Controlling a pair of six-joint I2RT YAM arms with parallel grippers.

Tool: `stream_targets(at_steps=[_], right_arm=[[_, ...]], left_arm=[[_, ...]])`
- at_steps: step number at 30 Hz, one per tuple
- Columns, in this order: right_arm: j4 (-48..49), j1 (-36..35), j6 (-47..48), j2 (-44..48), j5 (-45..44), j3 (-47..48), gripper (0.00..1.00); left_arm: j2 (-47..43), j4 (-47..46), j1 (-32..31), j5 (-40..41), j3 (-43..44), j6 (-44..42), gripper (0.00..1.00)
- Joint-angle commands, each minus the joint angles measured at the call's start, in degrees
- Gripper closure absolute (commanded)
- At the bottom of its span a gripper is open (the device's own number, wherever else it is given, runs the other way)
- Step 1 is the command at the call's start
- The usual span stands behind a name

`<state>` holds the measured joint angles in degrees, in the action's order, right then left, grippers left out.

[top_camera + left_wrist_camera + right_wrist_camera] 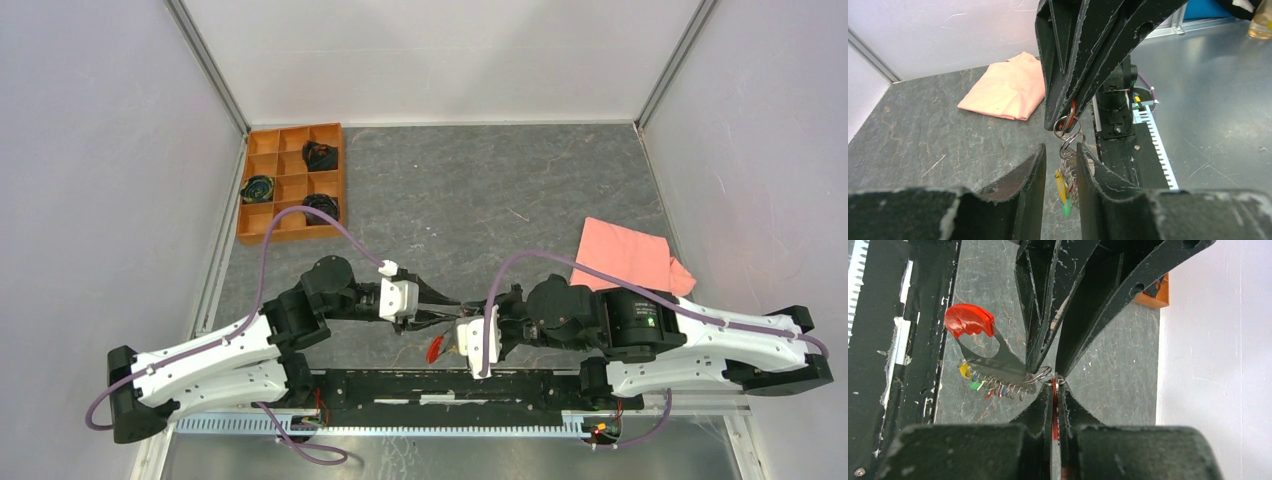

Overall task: Remove the keys from the keyring
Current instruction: Remove the key from the keyring.

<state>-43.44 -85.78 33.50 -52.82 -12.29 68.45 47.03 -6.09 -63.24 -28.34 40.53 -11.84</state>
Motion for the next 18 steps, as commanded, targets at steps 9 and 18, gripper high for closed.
stream_targets(at_steps=[9,18], right_arm=[[2.0,-1.3,0.0,-0.2,-3.7,4.1,0.99],[2.0,-1.6,-0.9,0.2,-5.6,2.8,0.99]], left_arm=[[1.5,0.5,-0.4,-3.7,2.4,-2.2,0.79],[1.9,-1.4,-0.4,-2.6,1.6,-0.9,0.98]])
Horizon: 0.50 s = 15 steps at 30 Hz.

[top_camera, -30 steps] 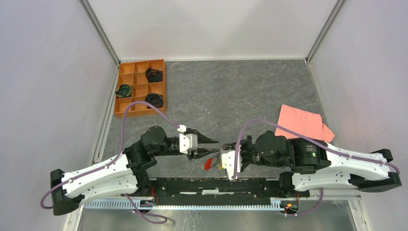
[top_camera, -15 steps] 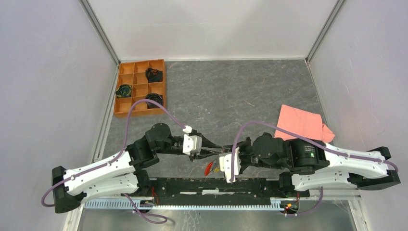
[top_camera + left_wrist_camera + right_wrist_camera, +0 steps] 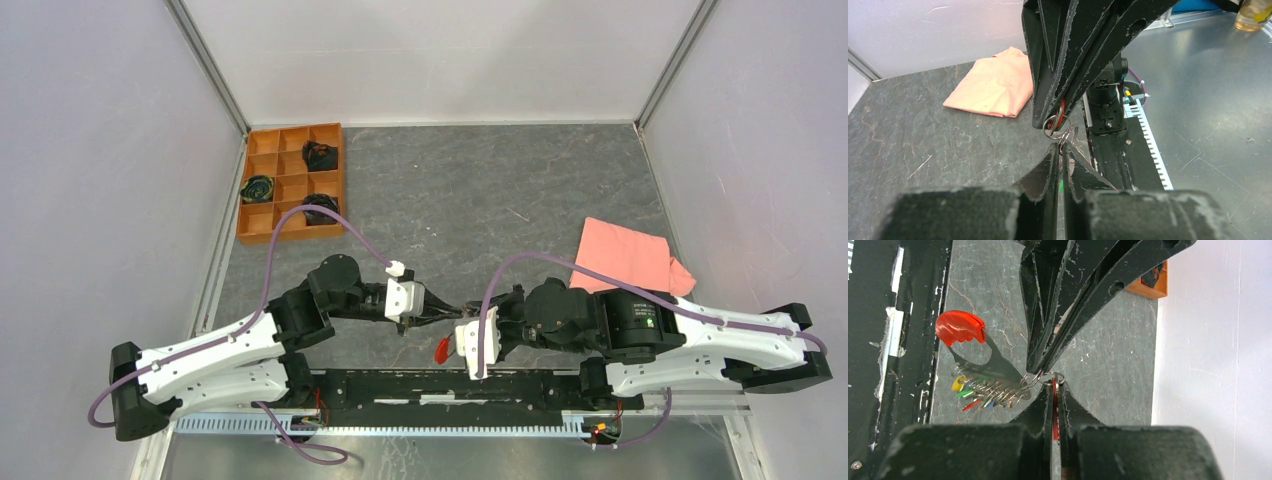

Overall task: Remove the keys from the keyring
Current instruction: Remove the key from the keyring.

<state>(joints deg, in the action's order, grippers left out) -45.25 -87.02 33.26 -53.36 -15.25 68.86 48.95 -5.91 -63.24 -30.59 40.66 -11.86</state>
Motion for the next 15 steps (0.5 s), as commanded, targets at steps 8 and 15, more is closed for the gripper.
stream_targets(at_steps=[8,15], right_arm=[[4.3,-0.4,-2.4,2.6,-3.9,-1.0,0.99],[5.2,-0.4,-3.5,3.7,-4.7,-4.4,0.99]], left_arm=[[-4.0,-10.4,-0.4,4.6,-4.2,3.8,0.98],[-4.1,-15.2,-0.4,5.5,-5.9,7.6,0.98]])
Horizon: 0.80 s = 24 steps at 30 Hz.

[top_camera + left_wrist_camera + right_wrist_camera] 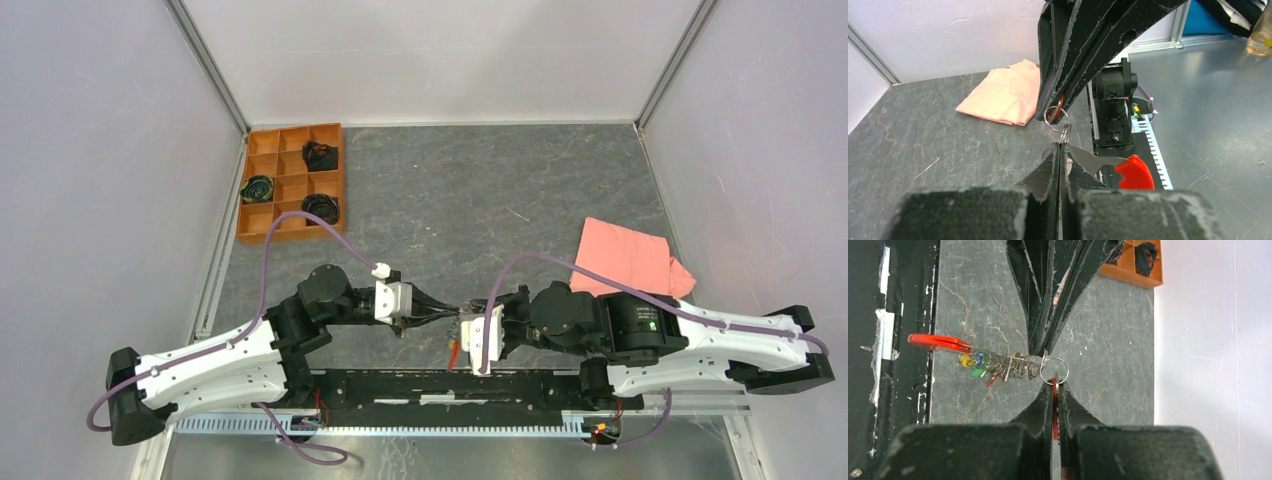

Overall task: Remove the keys from the keyring
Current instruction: Remove the key from the keyring.

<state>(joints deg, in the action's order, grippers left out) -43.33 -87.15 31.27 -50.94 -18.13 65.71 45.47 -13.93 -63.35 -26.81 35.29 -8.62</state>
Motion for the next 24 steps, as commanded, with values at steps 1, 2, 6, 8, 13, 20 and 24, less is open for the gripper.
stream_targets(at_steps=[1,2,6,8,13,20,24], right_arm=[[3.5,-0.2,-1.6,1.5,-1.9,-1.7,0.99],[3.6,-0.3,-1.6,1.6,-1.9,-2.1,0.99],[4.1,-0.3,-1.8,1.8,-2.2,-3.5,0.99],[4.0,-0.2,-1.7,1.8,-2.4,-3.9,0.99],[4.0,-0.3,-1.7,1.7,-2.8,-4.4,0.99],[3.2,-0.3,-1.7,0.9,-3.8,-4.4,0.99],[2.8,-0.2,-1.5,0.4,-4.6,-2.8,0.99]], left_arm=[[-0.8,-8.4,-0.2,2.0,-0.9,5.2,0.98],[-0.9,-9.5,-0.2,2.2,-1.4,6.3,0.98],[-1.6,-13.5,-0.2,3.5,-3.2,8.3,0.98],[-2.1,-15.0,-0.2,3.9,-4.0,8.4,0.98],[-2.6,-16.4,-0.3,4.8,-4.6,10.9,0.98],[-3.1,-19.5,-0.2,6.1,-5.8,13.0,0.98],[-2.7,-20.0,-0.2,6.3,-6.1,14.3,0.98]])
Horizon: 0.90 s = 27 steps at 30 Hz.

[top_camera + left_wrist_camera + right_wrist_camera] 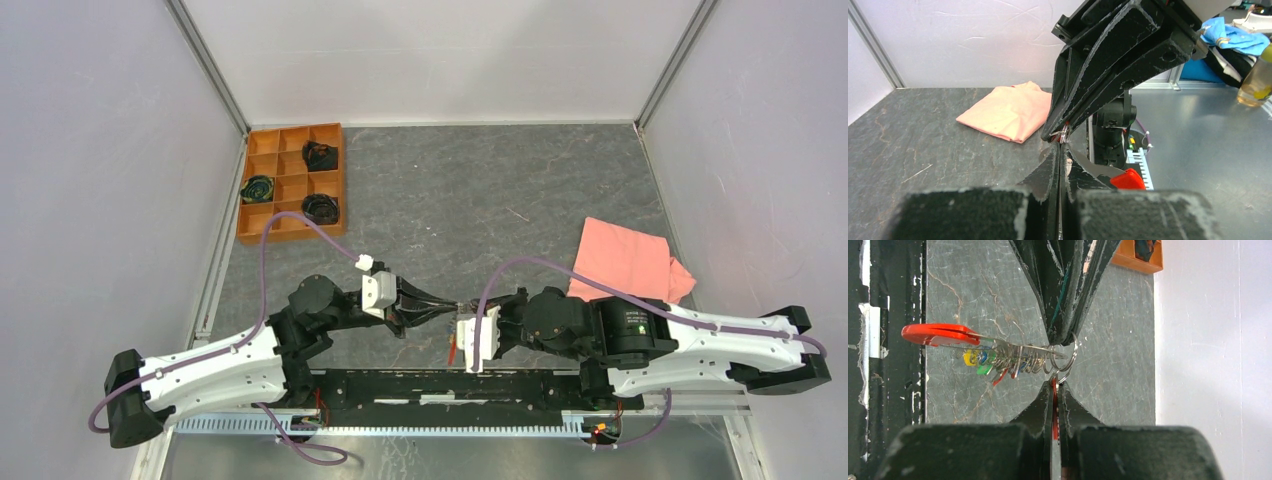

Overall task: Remove the keys from the keyring
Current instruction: Remove the key from the keyring.

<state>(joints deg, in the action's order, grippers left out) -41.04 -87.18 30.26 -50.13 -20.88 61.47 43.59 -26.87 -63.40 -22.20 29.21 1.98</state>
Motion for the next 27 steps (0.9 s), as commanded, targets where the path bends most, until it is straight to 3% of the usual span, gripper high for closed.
stream_targets(at_steps=[1,8,13,23,27], right_arm=[[0.4,-0.3,-0.4,-0.6,-1.9,2.0,0.99],[-0.3,-0.2,0.7,-1.2,-0.2,6.6,0.99],[-1.5,-0.4,1.8,-2.2,0.7,9.8,0.99],[-2.2,-0.9,2.4,-3.0,1.7,12.0,0.99],[-2.5,-1.2,2.6,-3.2,2.3,12.4,0.99]], left_arm=[[-0.7,-6.9,-0.2,1.7,-0.1,4.0,0.98],[-1.1,-3.4,-0.2,4.0,1.2,7.2,0.97],[-1.7,-0.4,-0.2,2.6,2.1,7.3,0.9],[-1.8,4.3,-0.2,0.2,4.5,3.8,0.61],[-1.3,7.1,-0.2,-0.9,6.0,0.6,0.54]])
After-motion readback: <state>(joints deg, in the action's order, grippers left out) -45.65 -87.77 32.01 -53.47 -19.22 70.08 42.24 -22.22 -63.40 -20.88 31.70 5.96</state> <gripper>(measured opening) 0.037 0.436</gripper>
